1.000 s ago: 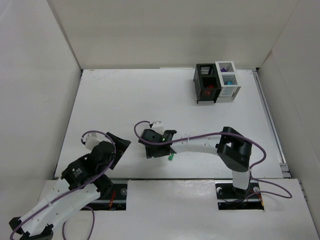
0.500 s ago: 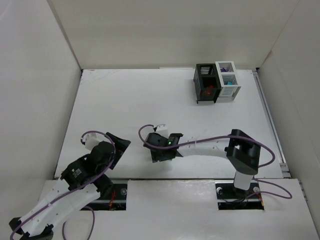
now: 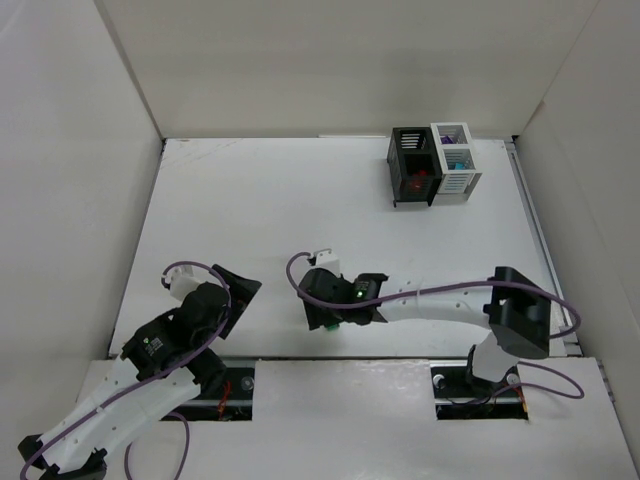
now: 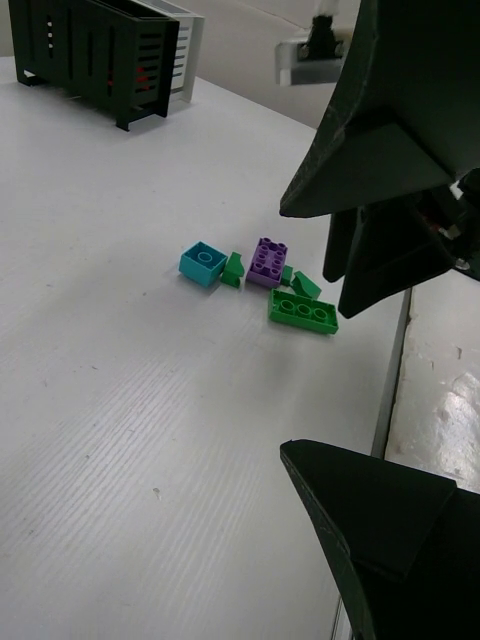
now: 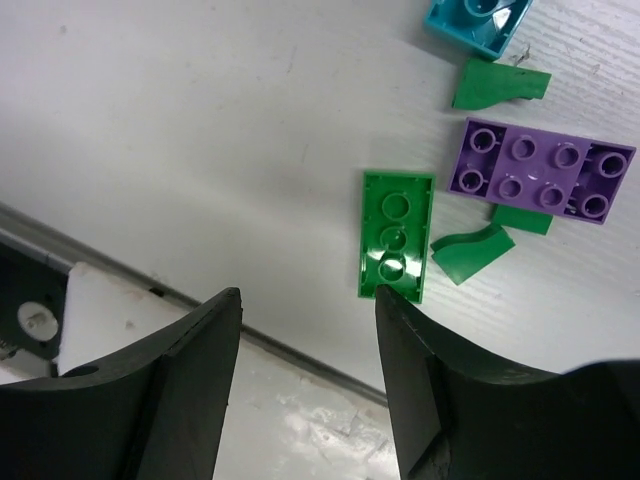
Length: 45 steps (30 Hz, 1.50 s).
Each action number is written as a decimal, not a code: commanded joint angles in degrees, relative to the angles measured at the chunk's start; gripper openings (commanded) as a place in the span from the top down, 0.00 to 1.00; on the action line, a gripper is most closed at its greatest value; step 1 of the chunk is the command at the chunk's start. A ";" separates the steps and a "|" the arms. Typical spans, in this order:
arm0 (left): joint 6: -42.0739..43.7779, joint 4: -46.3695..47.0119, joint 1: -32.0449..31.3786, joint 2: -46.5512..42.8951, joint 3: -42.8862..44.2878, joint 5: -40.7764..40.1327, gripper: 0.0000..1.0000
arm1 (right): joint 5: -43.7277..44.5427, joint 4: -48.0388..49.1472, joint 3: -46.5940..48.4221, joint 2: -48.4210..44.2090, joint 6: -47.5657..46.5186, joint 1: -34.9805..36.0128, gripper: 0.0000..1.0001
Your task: Sort the legos into containers by color
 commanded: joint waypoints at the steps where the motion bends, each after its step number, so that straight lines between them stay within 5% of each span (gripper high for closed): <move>1: 0.65 0.52 -0.29 -0.58 0.76 -1.31 0.08 | 3.28 -2.05 1.91 3.62 0.65 0.43 0.39; 10: 0.66 1.05 -0.29 -0.58 0.76 -1.31 0.08 | 6.18 -2.05 2.96 6.96 -1.02 0.43 0.30; 26: 0.66 1.05 -0.29 -0.58 0.76 -1.31 0.08 | 7.94 0.67 4.11 12.15 -4.62 0.43 0.30; 37: 0.66 1.05 -0.29 -0.58 0.76 -0.79 0.10 | 5.39 1.20 1.03 9.25 -2.60 0.43 0.65; 45: 1.27 2.89 -0.29 1.52 0.23 -1.31 0.04 | 9.79 -1.79 7.18 3.02 -8.99 -0.87 0.69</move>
